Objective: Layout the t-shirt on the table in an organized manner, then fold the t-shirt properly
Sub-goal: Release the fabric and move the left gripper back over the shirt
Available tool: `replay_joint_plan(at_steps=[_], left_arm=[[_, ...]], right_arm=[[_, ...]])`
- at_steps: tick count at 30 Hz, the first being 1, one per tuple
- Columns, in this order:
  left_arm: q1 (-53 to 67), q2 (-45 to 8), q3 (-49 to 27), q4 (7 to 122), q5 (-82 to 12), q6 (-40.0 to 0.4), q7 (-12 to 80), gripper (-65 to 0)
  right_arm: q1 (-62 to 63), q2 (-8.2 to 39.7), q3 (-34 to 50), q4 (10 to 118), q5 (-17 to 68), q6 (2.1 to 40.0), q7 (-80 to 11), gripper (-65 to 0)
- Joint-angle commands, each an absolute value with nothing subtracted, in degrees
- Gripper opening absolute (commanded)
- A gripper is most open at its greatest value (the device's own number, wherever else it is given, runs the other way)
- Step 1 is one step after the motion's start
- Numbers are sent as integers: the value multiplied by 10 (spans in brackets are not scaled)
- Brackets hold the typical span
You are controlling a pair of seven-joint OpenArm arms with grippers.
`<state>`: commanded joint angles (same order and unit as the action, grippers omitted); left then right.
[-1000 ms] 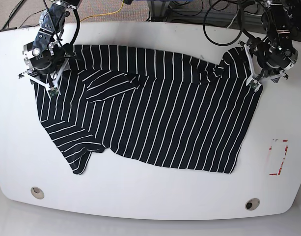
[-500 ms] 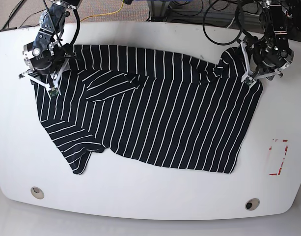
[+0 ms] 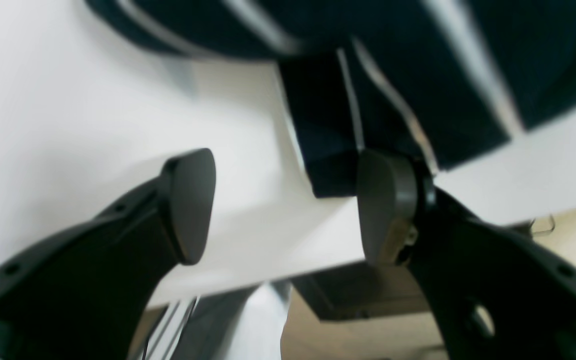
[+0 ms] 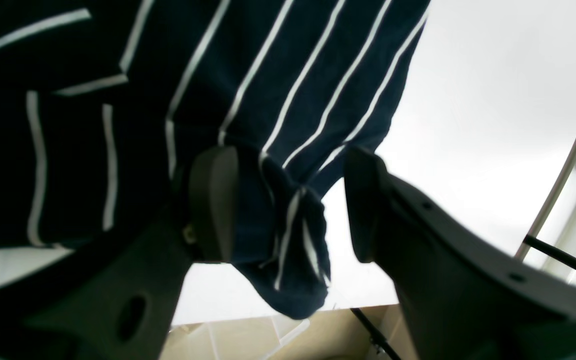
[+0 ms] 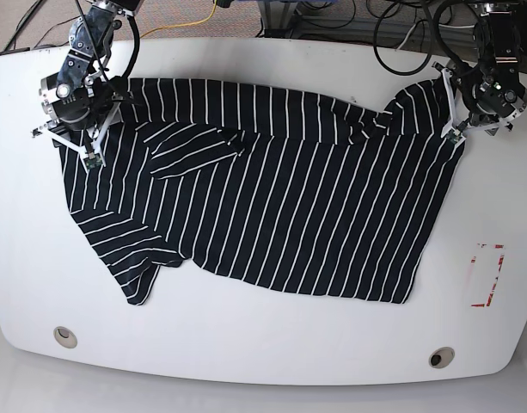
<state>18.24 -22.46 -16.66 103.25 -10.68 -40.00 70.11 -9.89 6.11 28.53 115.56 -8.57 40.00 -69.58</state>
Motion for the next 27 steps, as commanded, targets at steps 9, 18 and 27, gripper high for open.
replay_joint_plan(at_steps=[9,18,27], left_arm=[[219,-225,-231,1034,-80,-400,701,-243],[225,-234,-245,1035,-24,-400,701,-243],[223,-261,-245,1037,-25,-400,702,-243]], right_arm=[[-99,61,285,1156,-86,400,-696,-330],[-99,61,285,1156,-86,400,-696,-330],[-100,61,285,1156,-86,400,-696,-330]])
